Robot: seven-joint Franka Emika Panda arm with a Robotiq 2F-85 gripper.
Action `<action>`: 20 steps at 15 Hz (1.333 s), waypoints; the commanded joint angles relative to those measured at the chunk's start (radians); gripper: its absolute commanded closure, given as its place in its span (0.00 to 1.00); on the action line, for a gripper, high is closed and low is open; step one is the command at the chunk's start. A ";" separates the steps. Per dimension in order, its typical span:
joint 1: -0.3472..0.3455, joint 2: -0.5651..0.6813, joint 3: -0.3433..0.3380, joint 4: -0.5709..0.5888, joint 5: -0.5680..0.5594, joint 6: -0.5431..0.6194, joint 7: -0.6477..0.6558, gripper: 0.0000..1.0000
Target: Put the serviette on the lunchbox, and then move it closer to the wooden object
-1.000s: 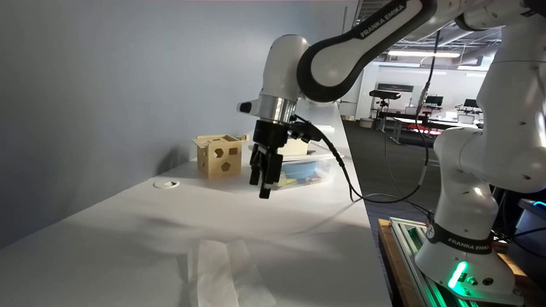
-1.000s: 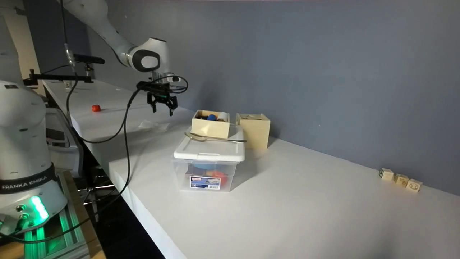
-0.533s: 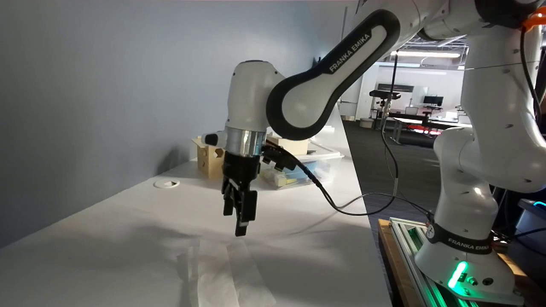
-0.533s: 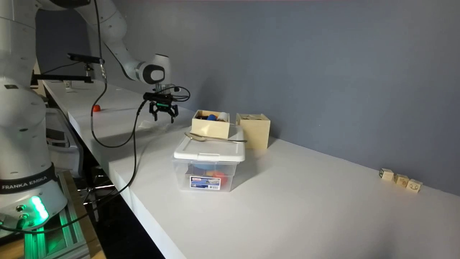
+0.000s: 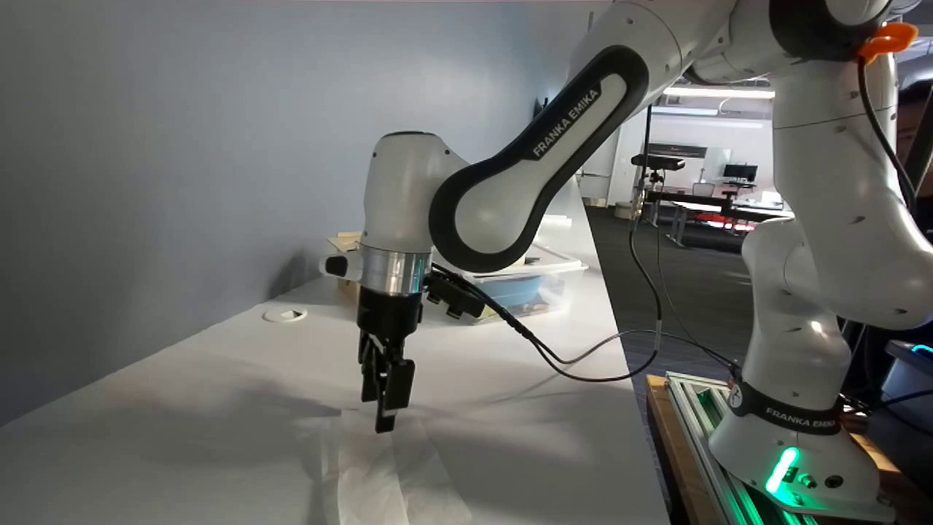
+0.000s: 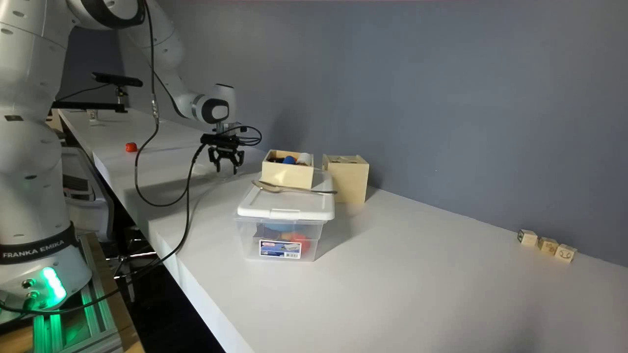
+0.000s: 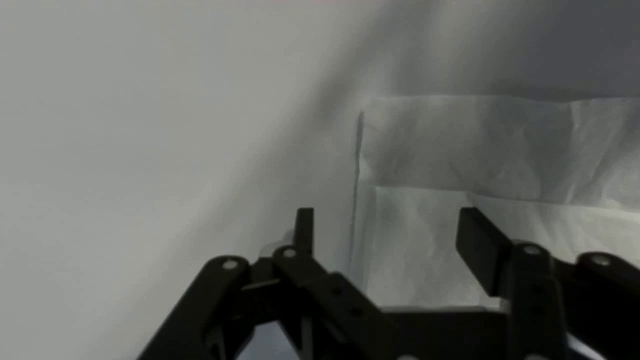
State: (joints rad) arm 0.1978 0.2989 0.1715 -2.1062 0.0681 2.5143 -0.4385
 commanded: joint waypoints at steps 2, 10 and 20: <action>-0.019 0.042 0.030 0.039 -0.033 -0.002 0.021 0.64; -0.024 0.006 0.055 0.044 -0.021 -0.017 0.023 1.00; -0.052 -0.250 0.028 -0.017 0.007 -0.062 0.138 1.00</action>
State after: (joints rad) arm 0.1545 0.1357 0.2165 -2.0753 0.0831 2.4943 -0.3568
